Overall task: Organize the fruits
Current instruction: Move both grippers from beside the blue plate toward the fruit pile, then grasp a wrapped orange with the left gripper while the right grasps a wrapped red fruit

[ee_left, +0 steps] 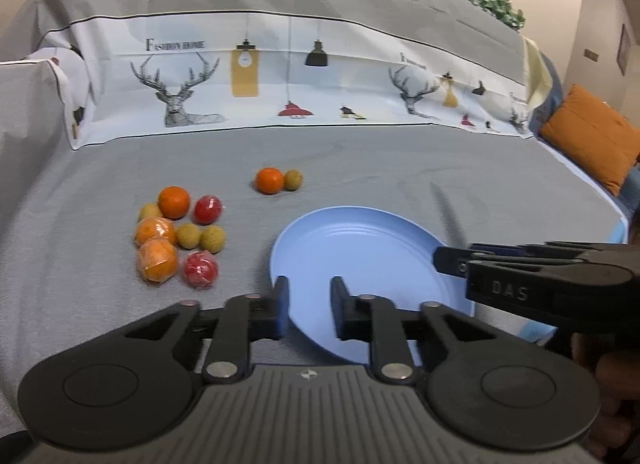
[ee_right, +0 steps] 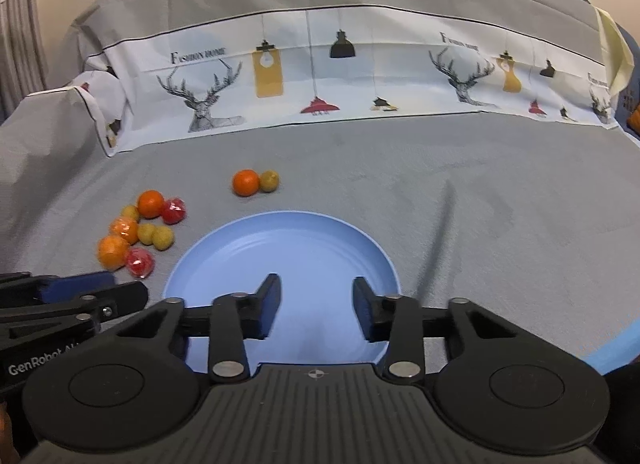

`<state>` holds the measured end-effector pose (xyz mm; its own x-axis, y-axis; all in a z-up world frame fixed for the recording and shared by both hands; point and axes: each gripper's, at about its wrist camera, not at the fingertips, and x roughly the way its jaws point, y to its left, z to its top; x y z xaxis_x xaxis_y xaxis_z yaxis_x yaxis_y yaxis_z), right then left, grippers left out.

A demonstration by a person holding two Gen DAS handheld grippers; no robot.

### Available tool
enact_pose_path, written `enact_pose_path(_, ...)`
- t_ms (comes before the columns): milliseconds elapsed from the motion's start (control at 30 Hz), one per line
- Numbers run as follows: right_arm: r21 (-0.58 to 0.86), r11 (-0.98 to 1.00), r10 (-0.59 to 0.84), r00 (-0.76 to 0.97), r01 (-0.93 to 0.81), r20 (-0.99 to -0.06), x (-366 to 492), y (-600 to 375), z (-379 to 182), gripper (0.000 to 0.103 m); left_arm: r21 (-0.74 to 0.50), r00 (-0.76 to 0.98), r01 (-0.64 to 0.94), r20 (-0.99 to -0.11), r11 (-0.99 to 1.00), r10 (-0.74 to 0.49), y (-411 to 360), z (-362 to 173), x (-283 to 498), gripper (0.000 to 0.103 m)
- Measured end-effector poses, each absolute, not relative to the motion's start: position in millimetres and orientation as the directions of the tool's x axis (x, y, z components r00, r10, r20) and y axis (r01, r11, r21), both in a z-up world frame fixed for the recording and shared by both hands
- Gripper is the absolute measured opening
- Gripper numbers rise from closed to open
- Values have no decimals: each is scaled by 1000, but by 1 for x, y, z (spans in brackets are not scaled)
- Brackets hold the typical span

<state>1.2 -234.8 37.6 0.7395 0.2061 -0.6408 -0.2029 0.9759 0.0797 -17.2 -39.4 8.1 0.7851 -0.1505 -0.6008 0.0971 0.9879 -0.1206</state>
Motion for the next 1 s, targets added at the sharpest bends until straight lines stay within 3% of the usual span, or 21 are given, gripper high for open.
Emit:
enact_pose_path(167,95,964,255,755,-249,-604,-5,-233,45,30,-162,785,111,-591,981,-186,-30,23,-19,17)
enact_pose_path(500,145,950,305,740,-275,-599,-6,-235,50,31,-20,806,129,-580,991,-117,19,39,-1,17)
enact_pose_path(567,149,949,310,737,-278,-600,-5,-234,50,31,-48,791,86,-604,995,-97,29,32,1,18)
enact_pose_path(667,143,947,314,735,-287,-601,-6,-231,49,32,-87,826,43,-557,995,-84,37,37,-4,18)
enact_pose_path(1000,107,926,352,731,-361,-585,-9,-213,50,33,-149,823,22,-559,989,-103,49,35,-1,18)
